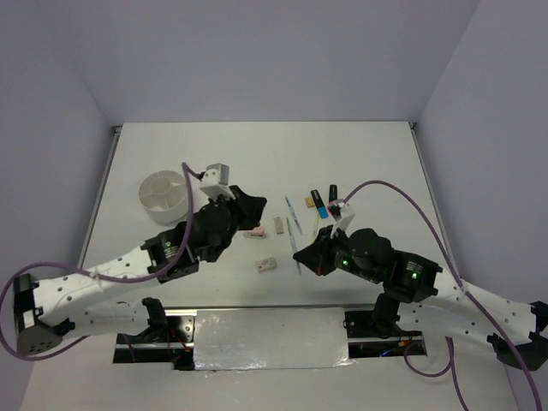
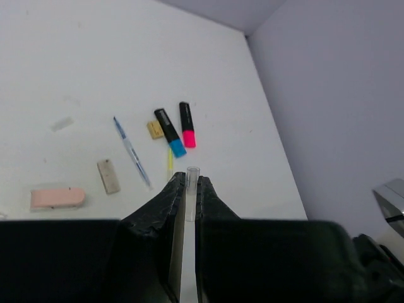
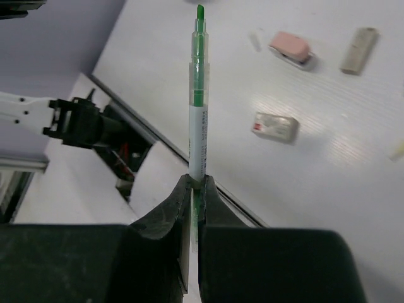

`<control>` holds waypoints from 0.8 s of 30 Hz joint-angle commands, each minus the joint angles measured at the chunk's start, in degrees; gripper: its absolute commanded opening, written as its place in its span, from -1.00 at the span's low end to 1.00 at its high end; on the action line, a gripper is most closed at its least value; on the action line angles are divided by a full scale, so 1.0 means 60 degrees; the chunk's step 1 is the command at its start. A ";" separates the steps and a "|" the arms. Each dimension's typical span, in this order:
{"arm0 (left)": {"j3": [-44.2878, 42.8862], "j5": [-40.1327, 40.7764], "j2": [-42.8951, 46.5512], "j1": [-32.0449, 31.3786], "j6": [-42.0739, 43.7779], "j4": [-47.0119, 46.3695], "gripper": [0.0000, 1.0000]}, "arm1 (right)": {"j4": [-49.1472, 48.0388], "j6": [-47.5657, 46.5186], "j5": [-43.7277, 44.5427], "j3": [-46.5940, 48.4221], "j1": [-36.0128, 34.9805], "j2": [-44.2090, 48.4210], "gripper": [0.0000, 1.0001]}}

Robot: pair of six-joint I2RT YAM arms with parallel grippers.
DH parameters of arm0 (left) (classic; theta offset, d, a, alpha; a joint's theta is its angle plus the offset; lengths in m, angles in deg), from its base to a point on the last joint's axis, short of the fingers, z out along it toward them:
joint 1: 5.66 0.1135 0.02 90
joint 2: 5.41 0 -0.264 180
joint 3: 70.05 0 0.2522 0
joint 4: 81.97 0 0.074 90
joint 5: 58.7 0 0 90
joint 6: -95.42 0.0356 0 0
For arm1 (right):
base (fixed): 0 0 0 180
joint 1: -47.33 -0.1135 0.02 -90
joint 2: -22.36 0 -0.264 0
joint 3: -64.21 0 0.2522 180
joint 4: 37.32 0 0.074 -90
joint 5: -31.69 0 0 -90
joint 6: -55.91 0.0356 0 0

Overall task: Sort the stationery into containers
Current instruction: Close the pen cap on the pen.

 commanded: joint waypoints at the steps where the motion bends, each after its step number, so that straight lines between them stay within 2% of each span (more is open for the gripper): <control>1: 0.0781 0.0227 0.1131 0.0002 0.1277 -0.2034 -1.00 | -0.2744 -0.0139 -0.0813 -0.0294 -0.0287 -0.0424 -1.00; 4: 0.1514 -0.0504 0.1997 0.0002 0.2039 -0.3208 -1.00 | -0.3656 0.0109 -0.0114 -0.0296 -0.0944 -0.1139 -1.00; 8: 0.1940 -0.0960 0.2600 0.0002 0.2231 -0.3665 -1.00 | -0.3978 -0.0299 0.1409 0.0334 -0.2392 -0.2108 -1.00; 11: 0.2159 -0.1194 0.2821 0.0002 0.2173 -0.3754 -1.00 | -0.4111 -0.0388 0.2521 0.0715 -0.3039 -0.2534 -1.00; 17: 0.2103 -0.1092 0.3085 0.0002 0.1909 -0.3273 -1.00 | -0.4022 -0.0168 0.3873 0.0804 -0.3539 -0.2579 -1.00; 24: 0.2218 -0.1136 0.3070 0.0002 0.1601 -0.3373 -1.00 | -0.4199 -0.0461 0.4050 0.0774 -0.3613 -0.2285 -1.00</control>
